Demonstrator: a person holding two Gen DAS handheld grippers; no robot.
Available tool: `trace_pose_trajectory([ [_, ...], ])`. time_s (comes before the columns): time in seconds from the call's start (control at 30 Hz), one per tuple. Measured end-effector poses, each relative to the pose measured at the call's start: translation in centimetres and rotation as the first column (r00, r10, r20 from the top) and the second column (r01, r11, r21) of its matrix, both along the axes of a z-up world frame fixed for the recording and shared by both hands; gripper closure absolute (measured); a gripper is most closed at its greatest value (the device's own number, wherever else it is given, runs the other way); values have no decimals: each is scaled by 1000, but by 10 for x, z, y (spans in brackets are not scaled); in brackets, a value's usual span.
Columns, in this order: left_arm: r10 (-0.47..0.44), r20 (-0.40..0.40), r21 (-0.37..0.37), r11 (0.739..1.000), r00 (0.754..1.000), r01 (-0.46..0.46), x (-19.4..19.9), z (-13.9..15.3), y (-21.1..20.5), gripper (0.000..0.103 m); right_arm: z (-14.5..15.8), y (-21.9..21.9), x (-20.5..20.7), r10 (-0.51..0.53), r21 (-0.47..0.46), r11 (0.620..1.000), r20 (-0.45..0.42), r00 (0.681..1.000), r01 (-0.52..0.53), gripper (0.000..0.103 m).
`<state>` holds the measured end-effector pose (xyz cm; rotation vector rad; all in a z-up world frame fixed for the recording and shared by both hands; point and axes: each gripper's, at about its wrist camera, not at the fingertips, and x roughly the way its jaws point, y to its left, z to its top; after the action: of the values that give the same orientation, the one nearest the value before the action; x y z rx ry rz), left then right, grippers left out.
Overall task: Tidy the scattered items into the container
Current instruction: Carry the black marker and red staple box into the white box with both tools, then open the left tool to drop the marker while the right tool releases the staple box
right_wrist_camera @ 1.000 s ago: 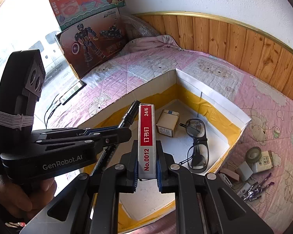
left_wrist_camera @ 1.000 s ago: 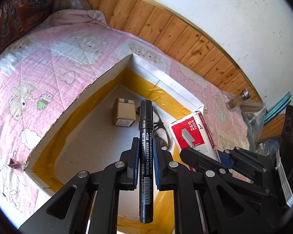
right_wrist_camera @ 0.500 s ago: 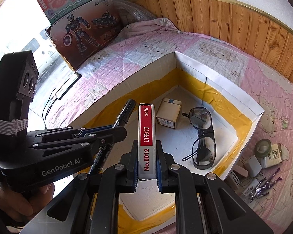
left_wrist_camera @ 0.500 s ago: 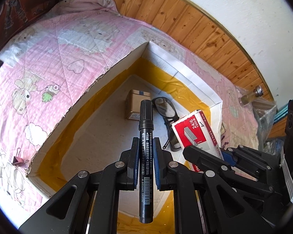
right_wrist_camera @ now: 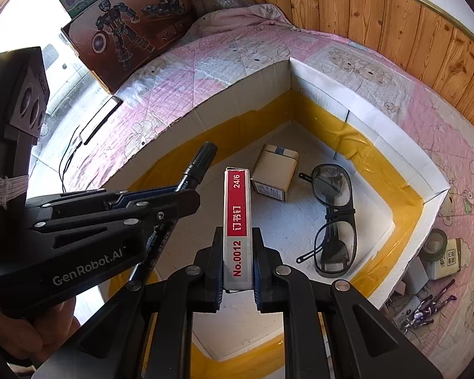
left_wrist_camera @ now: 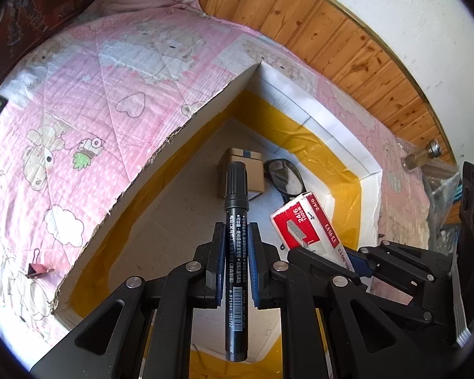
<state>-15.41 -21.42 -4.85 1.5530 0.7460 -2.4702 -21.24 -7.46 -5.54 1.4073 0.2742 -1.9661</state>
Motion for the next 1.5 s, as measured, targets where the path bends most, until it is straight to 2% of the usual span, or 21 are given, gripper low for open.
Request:
trace_pose_trajectory([
  [0.63, -36, 110, -16, 999, 993, 38, -35, -26, -9, 90, -30, -17, -26, 77, 84, 992, 132, 988, -89, 87],
  [0.87, -37, 131, -18, 999, 991, 39, -42, -32, -16, 89, -38, -18, -33, 68, 89, 992, 173, 983, -85, 86],
  [0.93, -30, 135, -22, 999, 990, 33, -43, -33, -17, 86, -39, -16, -36, 52, 85, 994, 181, 982, -68, 85],
  [1.0, -34, 135, -24, 999, 990, 38, -43, -34, -16, 79, -39, -15, -36, 45, 86, 994, 177, 983, -61, 85],
  [1.37, -30, 121, -32, 999, 992, 34, -36, -28, -12, 74, -38, -6, -29, 28, 65, 997, 191, 981, -42, 84],
  [1.5, -36, 108, -43, 998, 993, 41, -30, -21, -8, 71, -31, -1, -26, 18, 44, 999, 183, 983, -26, 78],
])
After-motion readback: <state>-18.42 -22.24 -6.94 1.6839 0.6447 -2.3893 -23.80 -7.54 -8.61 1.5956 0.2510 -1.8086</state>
